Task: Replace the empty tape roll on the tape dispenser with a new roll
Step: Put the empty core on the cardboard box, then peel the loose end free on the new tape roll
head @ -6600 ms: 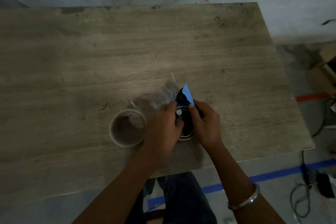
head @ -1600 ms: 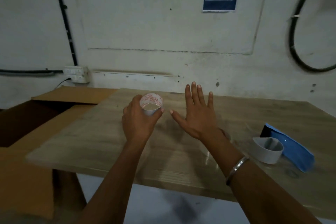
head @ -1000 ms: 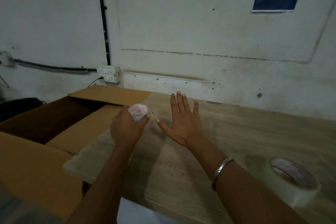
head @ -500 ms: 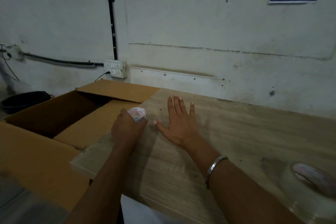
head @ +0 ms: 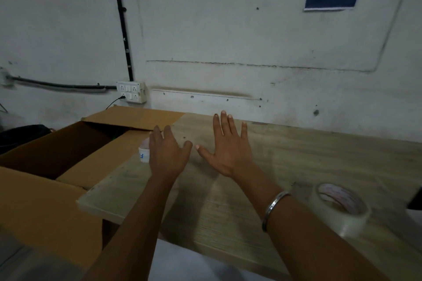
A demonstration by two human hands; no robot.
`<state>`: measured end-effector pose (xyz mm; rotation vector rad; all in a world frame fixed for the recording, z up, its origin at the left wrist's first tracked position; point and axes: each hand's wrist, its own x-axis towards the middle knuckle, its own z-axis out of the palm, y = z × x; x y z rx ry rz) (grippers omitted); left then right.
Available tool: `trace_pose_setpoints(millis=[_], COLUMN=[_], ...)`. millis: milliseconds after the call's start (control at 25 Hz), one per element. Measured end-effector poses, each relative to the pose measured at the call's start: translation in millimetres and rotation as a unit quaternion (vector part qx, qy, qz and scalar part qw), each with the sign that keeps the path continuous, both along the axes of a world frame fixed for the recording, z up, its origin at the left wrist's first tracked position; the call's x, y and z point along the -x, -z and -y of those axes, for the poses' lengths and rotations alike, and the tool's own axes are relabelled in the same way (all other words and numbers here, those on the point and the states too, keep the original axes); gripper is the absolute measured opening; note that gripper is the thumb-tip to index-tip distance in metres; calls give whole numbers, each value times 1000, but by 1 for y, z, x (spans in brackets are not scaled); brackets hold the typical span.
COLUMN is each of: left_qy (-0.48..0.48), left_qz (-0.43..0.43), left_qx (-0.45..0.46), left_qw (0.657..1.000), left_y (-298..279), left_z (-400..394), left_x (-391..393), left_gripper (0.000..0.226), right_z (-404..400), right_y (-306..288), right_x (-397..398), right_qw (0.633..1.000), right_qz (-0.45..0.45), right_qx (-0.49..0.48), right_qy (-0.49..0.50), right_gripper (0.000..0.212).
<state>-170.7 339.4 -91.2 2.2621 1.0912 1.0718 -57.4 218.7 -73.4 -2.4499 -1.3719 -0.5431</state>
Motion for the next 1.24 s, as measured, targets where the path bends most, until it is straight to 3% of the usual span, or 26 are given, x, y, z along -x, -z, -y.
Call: trace_pose_setpoints(millis=[160,400,680,840,1080,1240], left_qy=[45,118,203,215,216,202], left_qz=[3,9,-10,-41,-27,-22], left_qx=[-13,41,128,160,167,169], left_qw=[999,992,971,963,962,965], left_y=[-8,-17,-9,2,11,8], left_z=[52,142,232,262,277,283], left_x=[-10,-37,-65,-73,-83,-82], left_gripper=[80,79,46,41,30,22], right_z=[53,155,259,297,318,310], right_y=[-9,-15,-1,7,11,19], right_x=[-3,-17,-34,-39,-39,-38], right_qw=[999,996,987,984,993,997], right_qz=[24,24,-13,-29,-64,-52], right_qx=[-7,-3,4,-14,-11,-33], right_qy=[24,88,161,176,102,39], right_gripper=[100,99,87,75,44,46])
